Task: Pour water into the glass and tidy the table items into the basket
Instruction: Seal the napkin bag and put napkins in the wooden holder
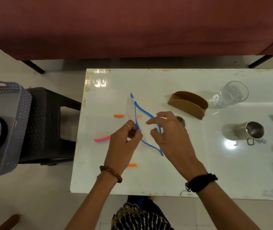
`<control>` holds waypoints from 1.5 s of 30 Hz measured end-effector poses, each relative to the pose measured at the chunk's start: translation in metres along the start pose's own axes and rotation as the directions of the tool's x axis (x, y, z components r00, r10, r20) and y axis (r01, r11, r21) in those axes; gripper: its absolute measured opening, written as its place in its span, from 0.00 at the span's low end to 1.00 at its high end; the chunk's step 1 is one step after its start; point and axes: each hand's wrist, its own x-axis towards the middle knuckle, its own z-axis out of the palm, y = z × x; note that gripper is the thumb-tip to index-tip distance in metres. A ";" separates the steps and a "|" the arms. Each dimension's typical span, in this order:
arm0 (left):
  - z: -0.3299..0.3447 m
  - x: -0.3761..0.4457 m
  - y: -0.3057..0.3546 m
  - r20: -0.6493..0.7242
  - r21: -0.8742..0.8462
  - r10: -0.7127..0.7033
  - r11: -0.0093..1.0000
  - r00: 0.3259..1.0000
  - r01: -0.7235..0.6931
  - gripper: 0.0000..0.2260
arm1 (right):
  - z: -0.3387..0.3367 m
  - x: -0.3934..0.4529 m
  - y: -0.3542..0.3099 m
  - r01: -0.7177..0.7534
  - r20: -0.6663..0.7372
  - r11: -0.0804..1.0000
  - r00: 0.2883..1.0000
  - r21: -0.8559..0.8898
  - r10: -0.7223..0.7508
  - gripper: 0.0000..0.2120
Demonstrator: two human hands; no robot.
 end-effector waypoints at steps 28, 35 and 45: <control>-0.006 0.016 -0.093 0.198 -0.662 -0.305 0.660 0.932 0.357 0.21 | 0.002 -0.017 0.054 -0.423 0.389 0.420 0.906 0.803 0.169 0.11; -0.017 0.002 -0.099 0.118 -0.646 -0.346 0.685 0.931 0.337 0.17 | 0.025 -0.028 0.040 -0.202 0.201 0.740 0.975 0.641 0.092 0.13; -0.035 -0.004 -0.110 0.065 -0.609 -0.364 0.723 0.929 0.326 0.14 | 0.058 -0.029 0.029 -0.214 0.234 0.884 0.964 0.415 0.123 0.07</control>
